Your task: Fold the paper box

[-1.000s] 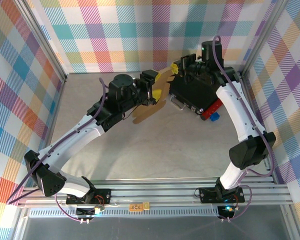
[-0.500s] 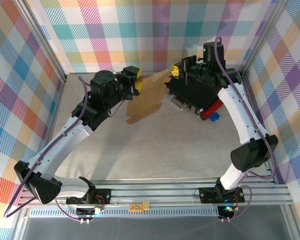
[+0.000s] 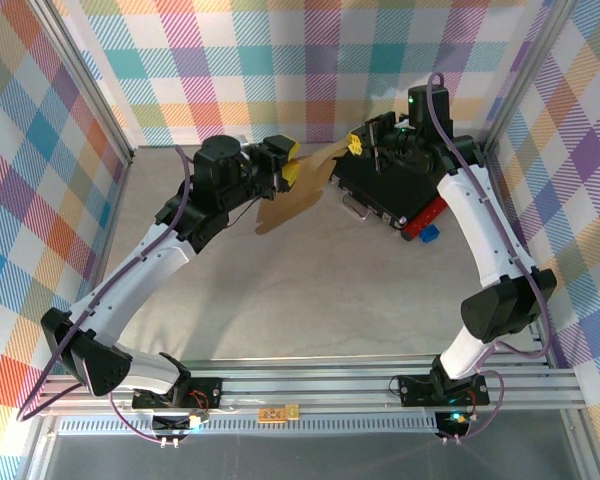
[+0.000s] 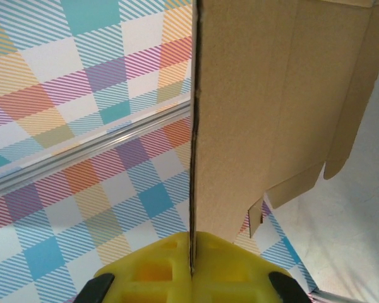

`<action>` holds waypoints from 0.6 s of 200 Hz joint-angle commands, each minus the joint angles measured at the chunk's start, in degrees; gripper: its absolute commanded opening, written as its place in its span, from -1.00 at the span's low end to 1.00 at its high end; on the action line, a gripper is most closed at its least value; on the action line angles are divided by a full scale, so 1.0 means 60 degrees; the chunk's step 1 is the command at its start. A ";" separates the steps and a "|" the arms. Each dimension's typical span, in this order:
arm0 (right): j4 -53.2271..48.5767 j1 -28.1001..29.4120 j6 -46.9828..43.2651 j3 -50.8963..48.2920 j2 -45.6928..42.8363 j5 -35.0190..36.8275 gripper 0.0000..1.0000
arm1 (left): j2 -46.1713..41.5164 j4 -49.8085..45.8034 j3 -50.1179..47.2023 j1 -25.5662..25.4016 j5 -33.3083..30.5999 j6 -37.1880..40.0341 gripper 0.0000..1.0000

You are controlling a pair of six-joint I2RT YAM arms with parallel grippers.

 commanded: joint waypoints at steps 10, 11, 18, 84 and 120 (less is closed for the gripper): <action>-0.0001 0.0268 -0.0552 0.0470 0.0343 0.0197 -1.00 | -0.0247 -0.0102 0.0501 -0.0128 0.0241 0.0107 -0.11; 0.0006 0.0282 -0.0547 0.0480 0.0354 0.0200 -1.00 | -0.0245 -0.0093 0.0488 -0.0132 0.0246 0.0103 -0.11; 0.0031 0.0356 -0.0545 0.0475 0.0374 0.0246 -1.00 | -0.0202 -0.0025 0.0423 -0.0161 0.0313 0.0048 -0.11; 0.0216 0.0574 -0.0229 0.0444 0.0520 0.0322 -1.00 | 0.0007 0.0018 0.0058 -0.0384 0.0388 -0.0020 -0.12; 0.0076 0.0574 -0.0076 0.0489 0.0515 0.0349 -1.00 | 0.0123 -0.0599 0.0207 -0.0385 0.0400 0.0474 -0.12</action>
